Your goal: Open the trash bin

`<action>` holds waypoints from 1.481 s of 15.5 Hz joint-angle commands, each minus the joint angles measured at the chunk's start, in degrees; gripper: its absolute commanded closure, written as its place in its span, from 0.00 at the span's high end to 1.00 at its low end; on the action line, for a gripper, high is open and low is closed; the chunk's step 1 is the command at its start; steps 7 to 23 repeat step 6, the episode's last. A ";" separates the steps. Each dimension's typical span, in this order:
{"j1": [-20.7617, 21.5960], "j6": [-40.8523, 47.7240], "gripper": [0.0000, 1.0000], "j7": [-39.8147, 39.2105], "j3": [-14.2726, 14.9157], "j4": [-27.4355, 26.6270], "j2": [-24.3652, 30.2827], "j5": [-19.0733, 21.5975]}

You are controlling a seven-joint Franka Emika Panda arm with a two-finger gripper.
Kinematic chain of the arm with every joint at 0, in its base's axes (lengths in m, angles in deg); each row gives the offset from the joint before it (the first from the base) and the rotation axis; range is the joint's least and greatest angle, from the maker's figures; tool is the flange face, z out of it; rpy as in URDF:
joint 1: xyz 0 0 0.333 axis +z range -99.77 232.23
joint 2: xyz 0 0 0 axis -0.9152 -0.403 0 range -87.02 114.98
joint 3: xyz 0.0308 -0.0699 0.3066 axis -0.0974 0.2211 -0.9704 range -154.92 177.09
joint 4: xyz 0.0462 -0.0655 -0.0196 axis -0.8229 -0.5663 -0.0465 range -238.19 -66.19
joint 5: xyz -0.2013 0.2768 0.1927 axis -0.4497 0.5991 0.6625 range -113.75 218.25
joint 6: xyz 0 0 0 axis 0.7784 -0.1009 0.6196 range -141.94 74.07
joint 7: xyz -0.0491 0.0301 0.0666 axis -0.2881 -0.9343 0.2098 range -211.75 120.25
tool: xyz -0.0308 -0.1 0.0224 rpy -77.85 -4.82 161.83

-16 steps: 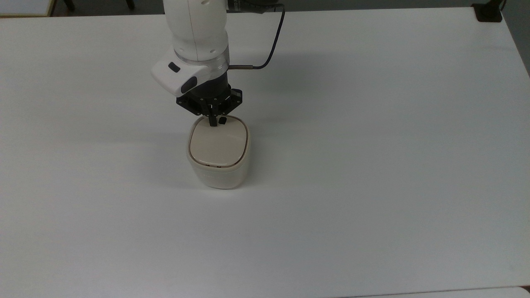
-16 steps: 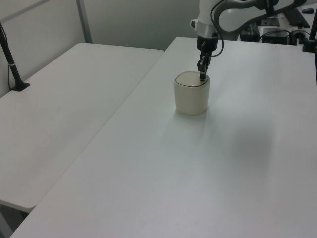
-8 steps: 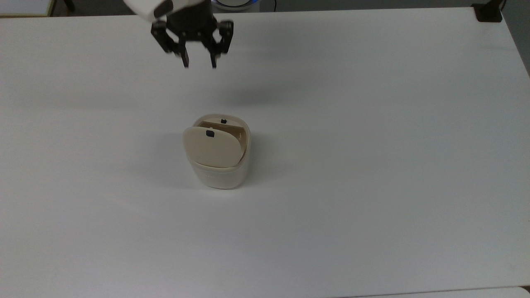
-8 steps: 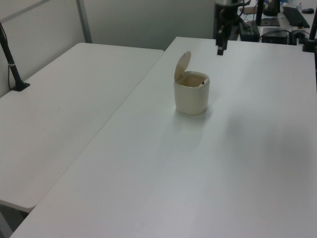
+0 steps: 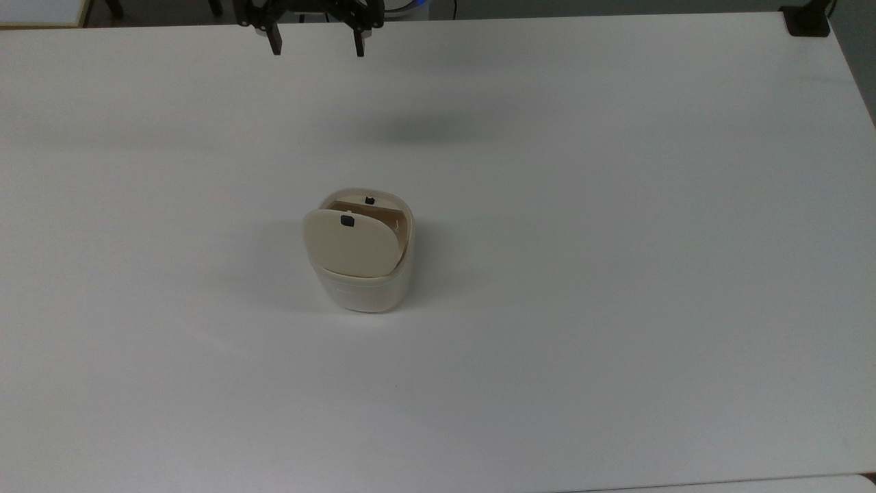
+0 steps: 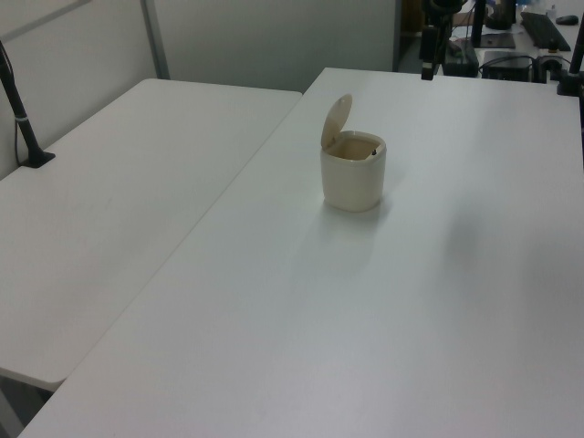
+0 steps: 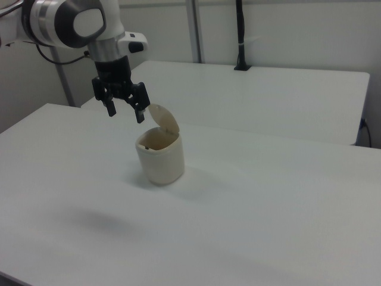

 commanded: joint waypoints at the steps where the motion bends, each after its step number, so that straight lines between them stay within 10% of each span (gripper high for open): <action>1: 0.07 1.28 1.00 1.21 0.40 -1.52 1.54 -0.96; 23: 0.15 1.37 1.00 1.39 0.40 -1.52 1.45 -0.87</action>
